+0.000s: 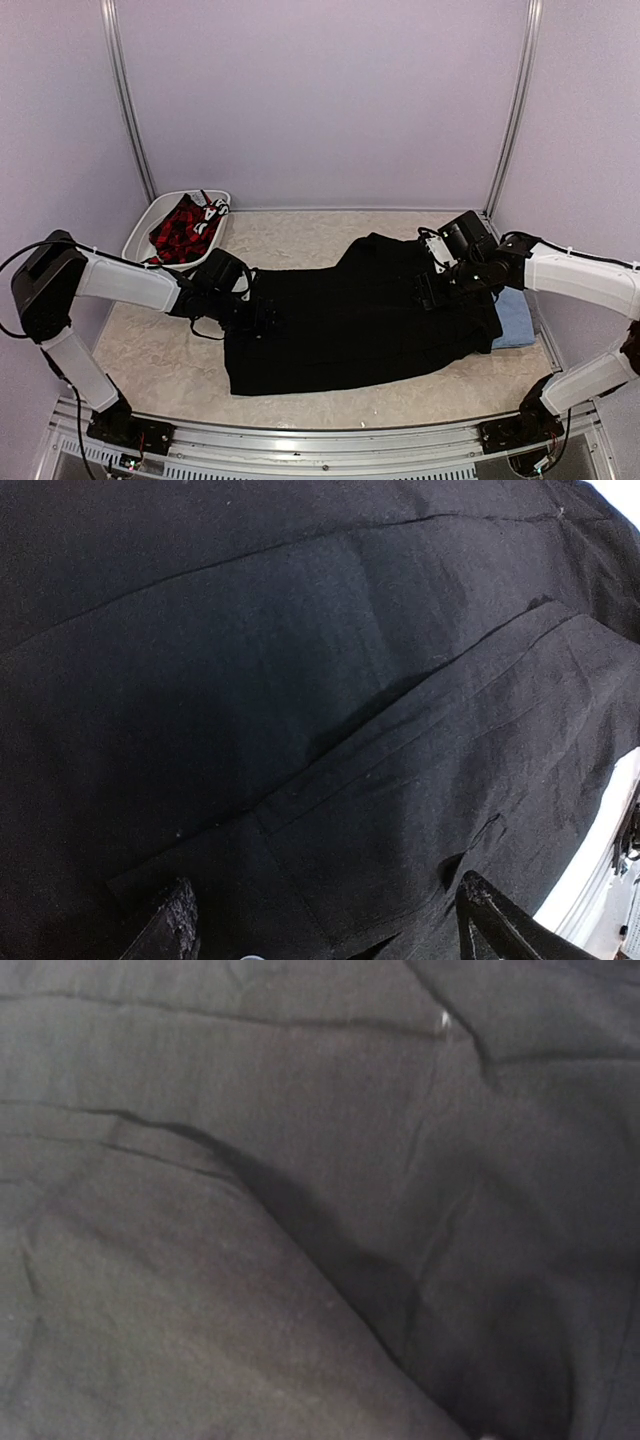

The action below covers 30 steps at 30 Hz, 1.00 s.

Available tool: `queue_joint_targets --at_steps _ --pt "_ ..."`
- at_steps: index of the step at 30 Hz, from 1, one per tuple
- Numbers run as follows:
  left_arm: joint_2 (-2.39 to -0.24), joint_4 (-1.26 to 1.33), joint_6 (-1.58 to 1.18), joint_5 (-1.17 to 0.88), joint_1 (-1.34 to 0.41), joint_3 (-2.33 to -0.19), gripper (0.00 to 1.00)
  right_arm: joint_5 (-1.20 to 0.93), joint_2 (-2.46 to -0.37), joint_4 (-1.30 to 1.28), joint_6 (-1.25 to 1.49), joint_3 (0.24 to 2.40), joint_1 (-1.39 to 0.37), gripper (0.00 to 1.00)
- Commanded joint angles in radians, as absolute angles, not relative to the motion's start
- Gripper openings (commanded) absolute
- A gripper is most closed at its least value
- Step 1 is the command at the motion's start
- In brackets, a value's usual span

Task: Fold and stack the long sleeve shirts
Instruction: Move the 1/3-folded shirt to the center of the board.

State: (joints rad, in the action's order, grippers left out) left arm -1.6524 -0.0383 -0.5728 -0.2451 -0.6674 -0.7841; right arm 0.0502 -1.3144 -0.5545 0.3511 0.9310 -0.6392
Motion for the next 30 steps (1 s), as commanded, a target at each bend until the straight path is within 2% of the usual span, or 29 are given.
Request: queue_joint_targets --at_steps 1,6,22,30 --pt "-1.668 -0.096 -0.551 -0.245 -0.623 -0.765 0.84 0.084 -1.347 -0.578 0.341 0.978 -0.647 0.65" --pt "-1.63 -0.168 -0.528 -0.155 -0.565 -0.729 0.84 0.108 -1.379 -0.602 0.34 1.011 -0.646 0.65" --pt "-1.667 -0.335 -0.51 0.131 -0.558 -0.755 0.87 0.171 -1.459 -0.689 0.295 1.089 -0.643 0.66" --pt "-1.644 -0.341 -0.525 0.22 -0.573 -0.75 0.9 0.049 -1.367 -0.727 0.322 1.047 -0.647 0.68"
